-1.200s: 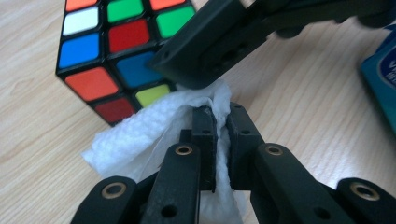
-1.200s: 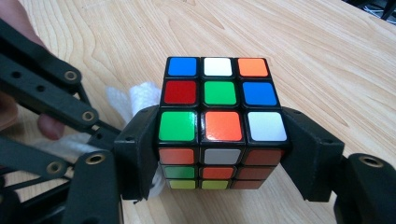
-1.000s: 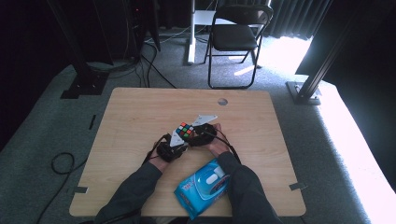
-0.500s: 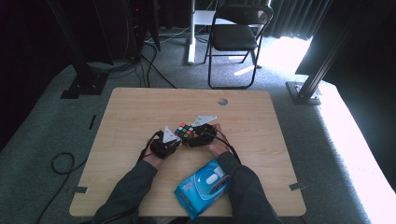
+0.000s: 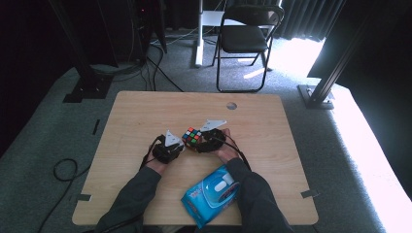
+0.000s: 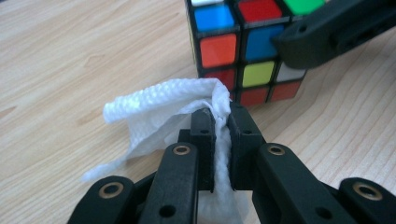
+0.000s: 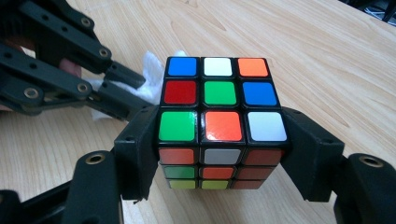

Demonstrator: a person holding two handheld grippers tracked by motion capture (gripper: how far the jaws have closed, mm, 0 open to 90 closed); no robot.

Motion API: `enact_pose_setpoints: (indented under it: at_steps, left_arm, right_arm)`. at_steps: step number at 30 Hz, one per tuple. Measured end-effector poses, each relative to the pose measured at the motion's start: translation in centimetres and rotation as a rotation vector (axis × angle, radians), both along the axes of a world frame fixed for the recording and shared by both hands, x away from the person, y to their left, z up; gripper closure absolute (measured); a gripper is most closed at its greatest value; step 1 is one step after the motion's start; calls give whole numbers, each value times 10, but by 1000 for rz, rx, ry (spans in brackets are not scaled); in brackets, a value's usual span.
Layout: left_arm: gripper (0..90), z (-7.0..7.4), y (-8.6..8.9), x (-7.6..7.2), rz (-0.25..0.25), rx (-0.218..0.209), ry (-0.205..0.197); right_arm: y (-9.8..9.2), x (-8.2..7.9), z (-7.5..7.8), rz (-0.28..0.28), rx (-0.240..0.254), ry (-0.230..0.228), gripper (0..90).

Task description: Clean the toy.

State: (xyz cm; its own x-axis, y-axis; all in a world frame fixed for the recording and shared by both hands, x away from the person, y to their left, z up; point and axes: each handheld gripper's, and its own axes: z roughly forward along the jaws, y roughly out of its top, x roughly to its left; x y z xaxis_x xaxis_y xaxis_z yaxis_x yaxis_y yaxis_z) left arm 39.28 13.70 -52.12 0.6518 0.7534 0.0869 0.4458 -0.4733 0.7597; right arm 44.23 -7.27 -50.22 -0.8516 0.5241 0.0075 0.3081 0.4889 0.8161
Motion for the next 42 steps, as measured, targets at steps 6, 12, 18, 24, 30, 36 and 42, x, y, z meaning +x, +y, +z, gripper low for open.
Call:
enact_pose_setpoints:
  at_steps: [6, 12, 18, 24, 30, 36, 42]
  left_arm:
    - [756, -5, 2, 2, 34, 30, 17]
    - [602, -10, 8, 5, 83, 45, 45]
    - [581, -14, 10, 10, 117, 47, 92]
    - [753, -12, 5, 9, 86, 67, 102]
    - [830, -11, 2, 11, 81, 74, 112]
    - [845, -10, -4, 9, 68, 70, 78]
    - [847, -5, -11, 8, 42, 54, 53]
  right_arm:
    - [-1, 0, 0, -4, 3, -3, 345]
    - [-1, 0, 0, -8, 3, -1, 345]
    - [-1, 0, 1, -10, 6, -1, 345]
    - [-1, 0, 2, -6, 9, -7, 345]
    - [-1, -1, 5, -4, 15, -12, 345]
    - [-1, -2, 8, -1, 21, -21, 345]
    - [-2, -3, 12, -4, 34, -25, 345]
